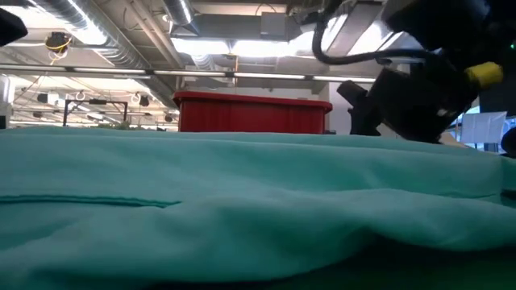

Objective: Fold Laundry from Bin
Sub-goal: Fold the blue short

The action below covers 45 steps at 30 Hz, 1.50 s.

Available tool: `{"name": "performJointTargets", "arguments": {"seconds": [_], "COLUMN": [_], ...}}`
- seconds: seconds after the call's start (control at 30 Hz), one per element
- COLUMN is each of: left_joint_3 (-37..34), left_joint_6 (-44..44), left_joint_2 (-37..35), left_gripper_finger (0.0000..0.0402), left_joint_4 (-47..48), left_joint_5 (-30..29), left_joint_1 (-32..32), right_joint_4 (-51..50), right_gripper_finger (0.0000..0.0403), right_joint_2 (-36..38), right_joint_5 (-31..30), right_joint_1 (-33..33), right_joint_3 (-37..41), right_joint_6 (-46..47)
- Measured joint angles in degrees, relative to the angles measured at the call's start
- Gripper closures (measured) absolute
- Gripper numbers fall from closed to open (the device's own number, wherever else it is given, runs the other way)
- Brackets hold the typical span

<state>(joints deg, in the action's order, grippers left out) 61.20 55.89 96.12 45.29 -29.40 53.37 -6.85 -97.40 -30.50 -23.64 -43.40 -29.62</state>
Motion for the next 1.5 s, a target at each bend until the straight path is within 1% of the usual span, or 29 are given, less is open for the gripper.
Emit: {"name": "performJointTargets", "arguments": {"seconds": [0.13,0.3,0.53,0.77,0.83,0.9,0.97,1.13,1.17,1.2,1.3,1.5], "left_joint_3": [-1.2,-1.3,-1.3,-1.3,-1.3,-1.3,-1.3,-1.3,-1.3,-1.3,-1.3,-1.3], "left_joint_6": [0.6,0.6,0.9,1.0,1.0,1.0,1.0,1.0,1.0,1.0,1.0,0.9], "left_joint_2": [-2.8,-4.5,-4.5,-4.4,-4.4,-4.4,-4.4,-4.4,-4.4,-4.4,-4.4,-4.4], "left_gripper_finger": [0.0276,0.0291,0.0296,0.0296,0.0296,0.0296,0.0296,0.0296,0.0296,0.0296,0.0296,0.0296], "left_joint_4": [-1.4,-1.3,-1.3,-1.3,-1.3,-1.3,-1.3,-1.3,-1.3,-1.3,-1.3,-1.2], "left_joint_5": [-0.6,-1.8,-1.5,-1.6,-1.6,-2.2,-3.1,-3.1,-3.1,-3.1,-3.2,-3.5], "left_joint_1": [0.0,0.0,0.0,0.0,0.0,0.0,0.0,0.0,0.0,0.0,0.0,-0.1], "right_joint_4": [3.3,4.2,3.2,-1.2,-1.4,-1.4,-1.5,-2.6,-3.1,-3.9,-6.0,-10.8], "right_gripper_finger": [0.0159,0.0159,0.0159,0.0164,0.0179,0.0209,0.0251,0.0372,0.0386,0.0393,0.0384,0.0399], "right_joint_2": [-1.5,-1.5,-1.5,-1.5,-1.5,-1.5,-1.5,-1.5,-1.5,-1.3,-0.5,5.0], "right_joint_5": [-3.3,-3.6,-3.9,-3.3,-2.7,-2.1,-1.0,0.6,0.6,0.6,0.6,-0.4], "right_joint_1": [0.0,0.0,0.0,0.0,0.0,0.0,0.0,0.0,0.0,0.0,-0.1,-2.2], "right_joint_3": [0.0,-1.1,-2.6,-4.5,-4.6,-4.6,-4.6,-4.6,-4.6,-4.6,-4.6,-4.7], "right_joint_6": [-0.8,-0.8,-0.8,0.6,0.9,0.9,1.2,3.3,3.9,4.3,6.5,9.2]}}
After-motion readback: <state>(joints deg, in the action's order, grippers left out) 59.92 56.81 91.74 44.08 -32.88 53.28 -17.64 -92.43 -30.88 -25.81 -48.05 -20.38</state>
